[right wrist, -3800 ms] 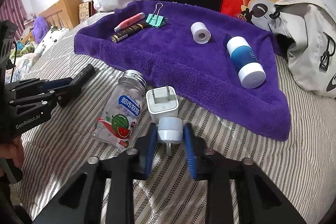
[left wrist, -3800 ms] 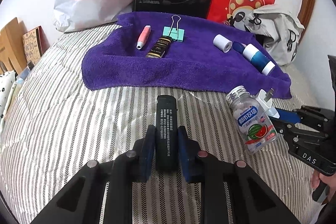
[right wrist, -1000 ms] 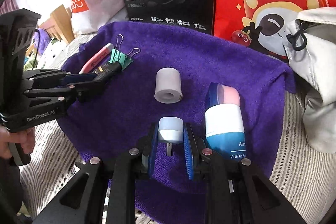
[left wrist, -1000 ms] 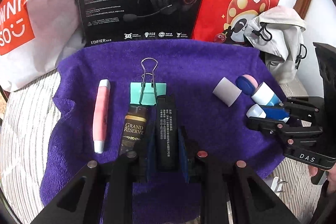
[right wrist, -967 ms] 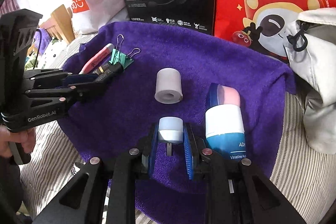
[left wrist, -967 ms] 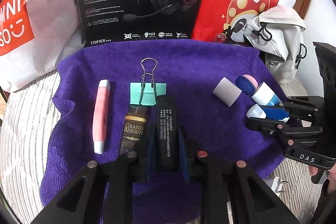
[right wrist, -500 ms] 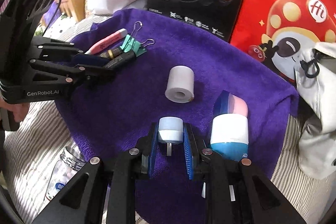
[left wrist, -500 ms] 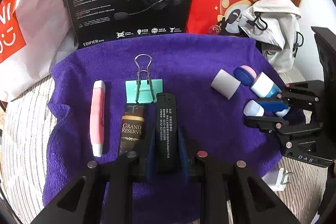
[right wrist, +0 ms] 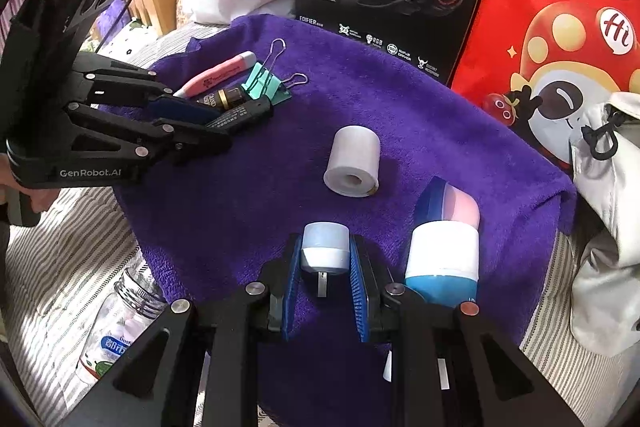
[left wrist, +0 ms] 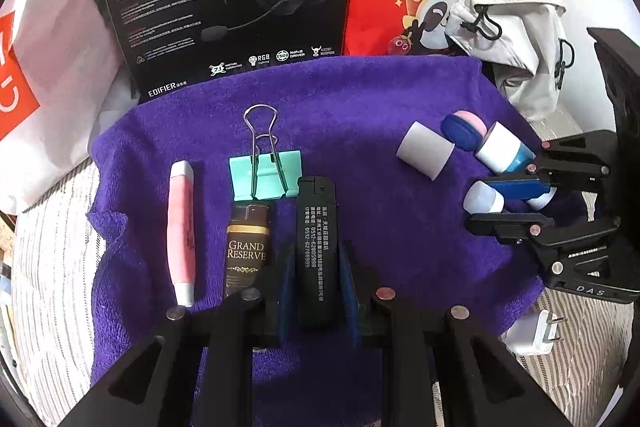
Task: Organize rigid objects
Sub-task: 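Open the left tool to set the power bank down while the right tool releases the adapter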
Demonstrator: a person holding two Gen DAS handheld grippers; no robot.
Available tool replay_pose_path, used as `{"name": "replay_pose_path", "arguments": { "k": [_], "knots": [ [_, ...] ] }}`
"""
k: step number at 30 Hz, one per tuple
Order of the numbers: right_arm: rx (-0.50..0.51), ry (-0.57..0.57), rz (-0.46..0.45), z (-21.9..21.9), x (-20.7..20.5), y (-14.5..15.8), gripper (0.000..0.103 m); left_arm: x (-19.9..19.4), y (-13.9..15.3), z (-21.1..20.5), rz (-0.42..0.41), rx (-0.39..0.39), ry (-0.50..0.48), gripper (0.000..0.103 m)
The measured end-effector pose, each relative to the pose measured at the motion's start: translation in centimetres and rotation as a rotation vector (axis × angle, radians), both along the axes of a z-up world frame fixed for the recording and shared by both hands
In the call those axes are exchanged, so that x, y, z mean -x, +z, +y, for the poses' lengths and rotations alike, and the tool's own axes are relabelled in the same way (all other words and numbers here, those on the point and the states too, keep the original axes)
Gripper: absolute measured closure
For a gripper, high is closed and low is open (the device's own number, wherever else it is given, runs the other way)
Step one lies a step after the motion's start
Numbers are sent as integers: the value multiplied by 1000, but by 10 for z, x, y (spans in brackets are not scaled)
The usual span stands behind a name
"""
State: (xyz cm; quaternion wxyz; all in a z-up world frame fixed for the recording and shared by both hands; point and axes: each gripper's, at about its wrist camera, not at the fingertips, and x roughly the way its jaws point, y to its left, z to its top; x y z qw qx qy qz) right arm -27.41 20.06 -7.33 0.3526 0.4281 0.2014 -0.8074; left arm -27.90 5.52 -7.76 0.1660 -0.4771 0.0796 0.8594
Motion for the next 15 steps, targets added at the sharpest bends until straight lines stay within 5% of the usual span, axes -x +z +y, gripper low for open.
{"name": "replay_pose_path", "arguments": {
  "k": [15],
  "knots": [
    [4,24,5,1,0,1,79,4,2,7,-6,46,-31,82]
  ]
}}
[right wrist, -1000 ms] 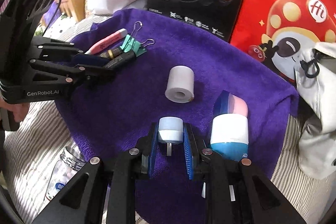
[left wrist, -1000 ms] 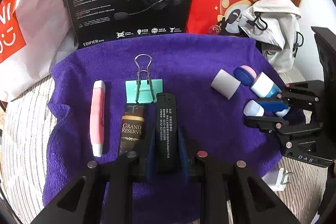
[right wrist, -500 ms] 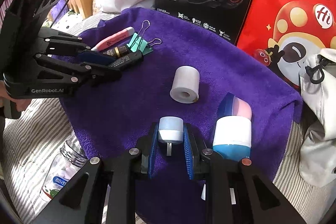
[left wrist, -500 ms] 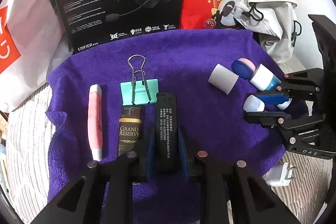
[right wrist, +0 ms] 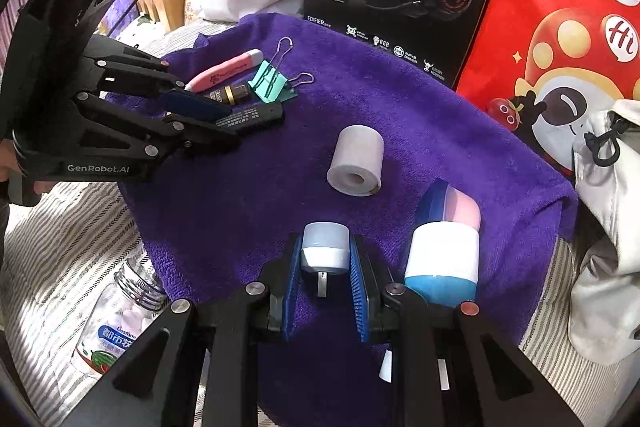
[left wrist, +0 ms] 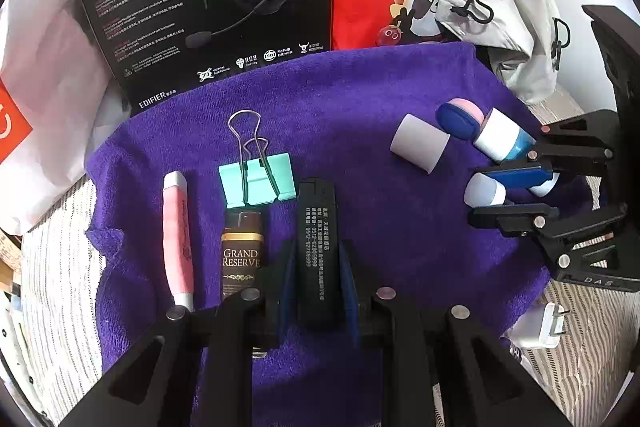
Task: Organize rigid objects
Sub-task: 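Open the left tool to set the power bank down while the right tool releases the adapter, then move both open tools back toward the remaining items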
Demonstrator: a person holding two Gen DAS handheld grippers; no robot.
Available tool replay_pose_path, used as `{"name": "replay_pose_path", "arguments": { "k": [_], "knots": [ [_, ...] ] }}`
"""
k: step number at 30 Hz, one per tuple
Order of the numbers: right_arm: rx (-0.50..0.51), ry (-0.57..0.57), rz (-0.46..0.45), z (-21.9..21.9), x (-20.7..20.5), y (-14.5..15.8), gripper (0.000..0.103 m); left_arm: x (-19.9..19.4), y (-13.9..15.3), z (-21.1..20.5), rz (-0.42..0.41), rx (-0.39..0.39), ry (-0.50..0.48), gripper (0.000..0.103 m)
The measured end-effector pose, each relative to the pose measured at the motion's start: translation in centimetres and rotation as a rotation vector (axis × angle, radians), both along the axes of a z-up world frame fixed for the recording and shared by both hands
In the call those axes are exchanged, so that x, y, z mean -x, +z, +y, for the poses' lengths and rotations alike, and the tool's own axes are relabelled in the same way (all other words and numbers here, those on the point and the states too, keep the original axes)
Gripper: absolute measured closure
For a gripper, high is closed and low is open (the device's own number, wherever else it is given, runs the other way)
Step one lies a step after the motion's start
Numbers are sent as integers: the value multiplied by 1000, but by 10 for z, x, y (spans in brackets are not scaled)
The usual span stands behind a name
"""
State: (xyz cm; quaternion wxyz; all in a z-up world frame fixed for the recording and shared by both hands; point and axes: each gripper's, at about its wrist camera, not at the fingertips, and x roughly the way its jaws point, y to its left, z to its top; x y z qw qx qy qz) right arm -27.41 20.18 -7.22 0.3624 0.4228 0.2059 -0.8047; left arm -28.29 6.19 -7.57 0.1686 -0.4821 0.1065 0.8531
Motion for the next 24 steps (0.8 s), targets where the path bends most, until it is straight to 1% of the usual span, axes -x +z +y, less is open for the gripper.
{"name": "replay_pose_path", "arguments": {
  "k": [3,4,6,7,8,12,13,14,16,17,18,19,20,21,22,23,24],
  "knots": [
    [-8,9,4,0,-2,1,78,1,1,0,-7,1,3,81],
    [-13,8,6,0,-2,0,75,1,1,1,-9,2,3,81],
    [-12,5,-7,2,-3,1,70,2,2,0,-12,4,7,77],
    [-7,4,-12,3,-4,1,65,2,2,0,-14,5,9,71],
    [0,-1,-13,5,-6,3,64,2,3,-1,-15,7,8,63],
    [23,-25,-18,13,-13,9,62,-2,11,-6,-5,-12,16,58],
    [32,-30,-21,15,-13,11,57,-6,14,-8,3,-17,20,51],
    [49,-44,-22,18,-16,15,54,-8,18,-9,14,-21,25,42],
    [73,-62,-23,24,-22,21,48,-15,28,-12,37,-32,29,33],
    [85,-72,-28,26,-24,24,47,-20,32,-13,43,-36,33,31],
    [92,-81,-30,28,-25,26,43,-24,37,-15,48,-46,37,29],
    [98,-101,-29,31,-28,29,36,-28,39,-13,52,-53,42,24],
    [97,-123,-27,33,-31,32,31,-32,44,-15,60,-61,53,18],
    [96,-139,-24,34,-33,33,22,-36,47,-15,65,-69,63,14],
    [96,-158,-23,36,-35,35,13,-37,48,-12,68,-78,72,3],
    [98,-185,-33,39,-39,37,10,-42,51,-14,75,-100,89,0],
    [100,-202,-42,41,-40,36,5,-48,53,-14,77,-122,105,0]
  ]
}}
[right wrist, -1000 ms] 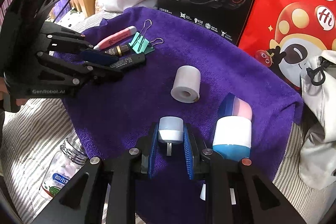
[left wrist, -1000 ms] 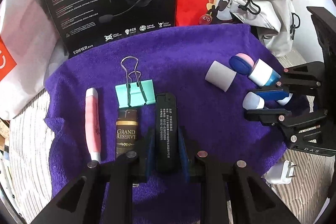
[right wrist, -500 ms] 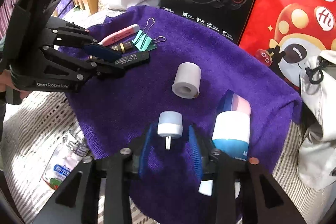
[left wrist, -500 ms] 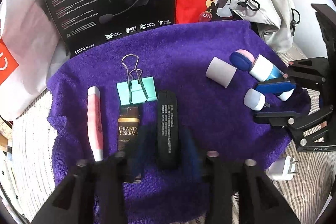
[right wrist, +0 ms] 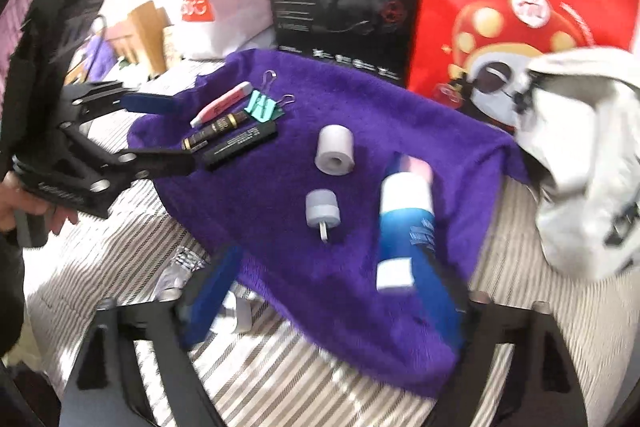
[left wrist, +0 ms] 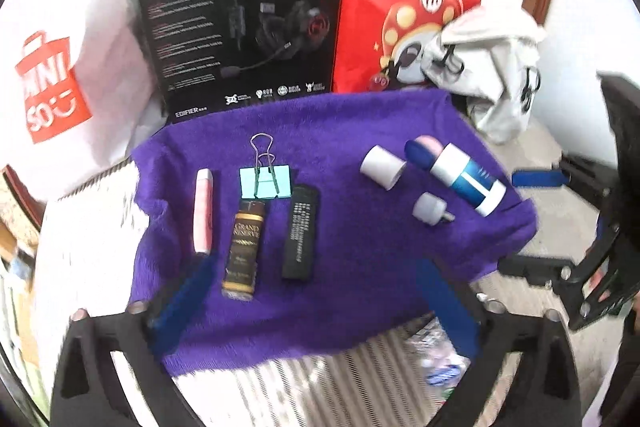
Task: Organize rigid objects
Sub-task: 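Move both open tools back toward the remaining items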
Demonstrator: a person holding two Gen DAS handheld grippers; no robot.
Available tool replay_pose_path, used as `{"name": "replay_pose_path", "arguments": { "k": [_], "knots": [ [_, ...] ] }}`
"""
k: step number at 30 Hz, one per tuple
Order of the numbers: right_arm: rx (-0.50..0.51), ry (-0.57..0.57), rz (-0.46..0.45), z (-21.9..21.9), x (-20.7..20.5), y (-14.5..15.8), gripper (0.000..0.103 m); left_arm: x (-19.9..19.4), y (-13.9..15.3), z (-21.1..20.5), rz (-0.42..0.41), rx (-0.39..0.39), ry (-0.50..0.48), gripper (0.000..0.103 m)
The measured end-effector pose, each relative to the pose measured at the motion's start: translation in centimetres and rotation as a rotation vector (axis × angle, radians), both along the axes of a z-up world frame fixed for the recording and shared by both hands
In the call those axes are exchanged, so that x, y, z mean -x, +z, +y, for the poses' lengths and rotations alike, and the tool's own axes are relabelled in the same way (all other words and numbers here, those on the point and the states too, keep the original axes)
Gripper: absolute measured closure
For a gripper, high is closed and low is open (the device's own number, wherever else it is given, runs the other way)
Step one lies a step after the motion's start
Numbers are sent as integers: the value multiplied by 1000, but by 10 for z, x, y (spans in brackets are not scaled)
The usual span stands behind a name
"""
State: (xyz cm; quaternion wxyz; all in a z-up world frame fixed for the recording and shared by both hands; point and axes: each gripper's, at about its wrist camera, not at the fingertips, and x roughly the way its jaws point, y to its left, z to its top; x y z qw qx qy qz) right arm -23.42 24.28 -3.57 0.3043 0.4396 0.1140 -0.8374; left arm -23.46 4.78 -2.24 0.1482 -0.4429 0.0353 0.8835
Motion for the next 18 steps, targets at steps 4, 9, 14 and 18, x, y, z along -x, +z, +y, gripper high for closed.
{"name": "replay_pose_path", "arguments": {
  "k": [4,9,14,18],
  "knots": [
    [34,-115,-45,18,-9,1,0,-18,-5,3,-52,-85,46,0],
    [84,-202,-70,38,-27,1,0,-43,-26,12,-131,-138,80,0],
    [104,-243,-78,57,-53,5,0,-61,-46,24,-175,-148,115,0],
    [122,-259,-88,71,-72,7,0,-66,-57,50,-173,-19,108,0]
  ]
}}
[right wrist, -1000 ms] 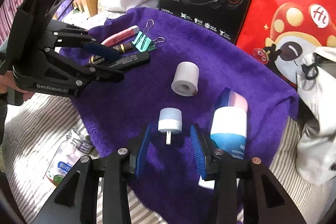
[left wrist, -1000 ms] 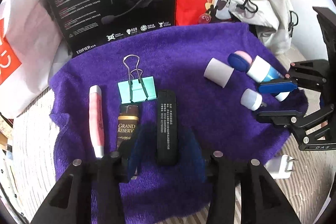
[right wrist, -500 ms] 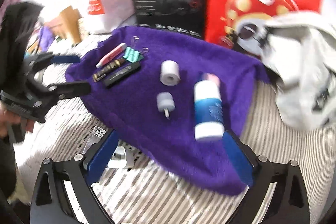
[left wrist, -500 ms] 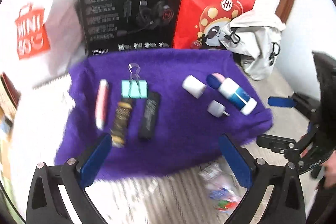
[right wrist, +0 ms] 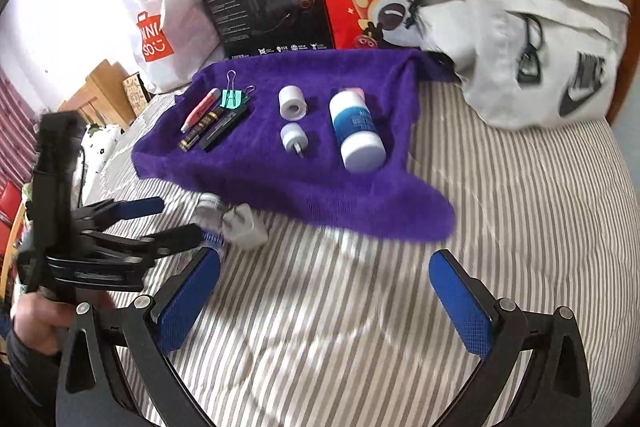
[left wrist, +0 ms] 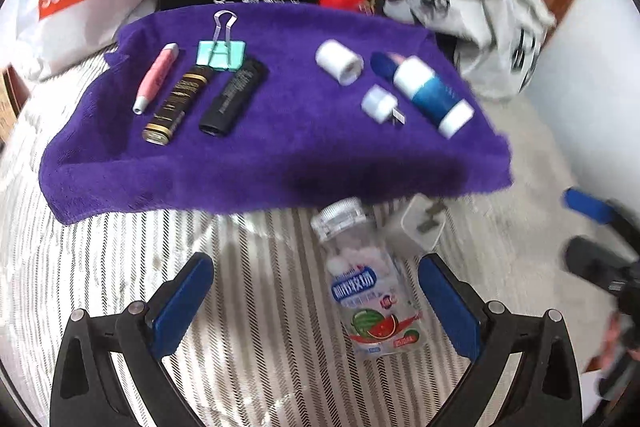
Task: Organize rigid objects
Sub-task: 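Move both open tools back toward the remaining items, then grasp the watermelon-label candy bottle with the left tool while the right tool grasps the white square charger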
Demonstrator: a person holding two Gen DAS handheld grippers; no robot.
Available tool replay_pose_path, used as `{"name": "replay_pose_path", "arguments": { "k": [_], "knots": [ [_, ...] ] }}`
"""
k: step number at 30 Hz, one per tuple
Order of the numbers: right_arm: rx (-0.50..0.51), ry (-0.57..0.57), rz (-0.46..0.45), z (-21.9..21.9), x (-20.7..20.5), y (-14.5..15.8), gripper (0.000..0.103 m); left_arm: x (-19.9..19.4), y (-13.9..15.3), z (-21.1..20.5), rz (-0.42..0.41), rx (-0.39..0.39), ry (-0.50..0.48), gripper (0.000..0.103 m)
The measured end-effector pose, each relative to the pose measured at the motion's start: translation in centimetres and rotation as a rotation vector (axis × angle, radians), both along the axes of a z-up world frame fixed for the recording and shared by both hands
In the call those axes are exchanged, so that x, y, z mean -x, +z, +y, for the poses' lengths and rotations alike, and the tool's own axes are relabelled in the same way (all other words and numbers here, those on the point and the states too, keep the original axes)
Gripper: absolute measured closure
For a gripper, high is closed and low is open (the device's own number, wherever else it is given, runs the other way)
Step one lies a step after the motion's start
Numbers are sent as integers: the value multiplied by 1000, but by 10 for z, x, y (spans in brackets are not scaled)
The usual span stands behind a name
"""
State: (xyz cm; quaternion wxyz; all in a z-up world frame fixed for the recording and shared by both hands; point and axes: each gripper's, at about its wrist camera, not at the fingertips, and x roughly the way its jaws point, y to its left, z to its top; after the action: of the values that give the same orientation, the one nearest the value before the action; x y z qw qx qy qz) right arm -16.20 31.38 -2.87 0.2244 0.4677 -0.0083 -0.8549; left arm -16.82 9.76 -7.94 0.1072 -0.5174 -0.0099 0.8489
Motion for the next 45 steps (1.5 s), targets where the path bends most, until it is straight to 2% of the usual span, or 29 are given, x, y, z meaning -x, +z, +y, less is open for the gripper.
{"name": "replay_pose_path", "arguments": {
  "k": [3,7,10,17,19,23,26,27,28,29,36,45],
  "knots": [
    [11,-1,-7,7,-12,0,0,-5,-9,14,-6,84,2,1],
    [16,8,-18,10,-24,-1,0,-13,-14,19,23,140,33,1],
    [23,18,-19,12,-34,-3,0,-20,-15,15,45,157,58,0],
    [34,13,-33,13,-41,-18,0,-21,-17,14,93,134,78,1],
    [47,6,-40,14,-39,-23,1,-21,-15,14,112,128,71,6],
    [71,0,-51,14,-34,-28,1,-26,-12,17,152,114,64,27],
    [72,3,-53,11,-32,-30,1,-24,-11,17,168,109,67,36],
    [70,5,-53,9,-32,-30,1,-24,-10,18,171,106,65,42],
    [69,8,-54,8,-32,-30,1,-26,-8,18,179,101,66,61],
    [68,12,-54,6,-32,-31,1,-27,-6,18,184,97,70,64],
    [52,35,-52,-7,-30,-32,1,-31,-3,11,160,62,39,64],
    [46,76,-24,-38,-16,-38,3,-41,2,-31,148,36,81,64]
  ]
}}
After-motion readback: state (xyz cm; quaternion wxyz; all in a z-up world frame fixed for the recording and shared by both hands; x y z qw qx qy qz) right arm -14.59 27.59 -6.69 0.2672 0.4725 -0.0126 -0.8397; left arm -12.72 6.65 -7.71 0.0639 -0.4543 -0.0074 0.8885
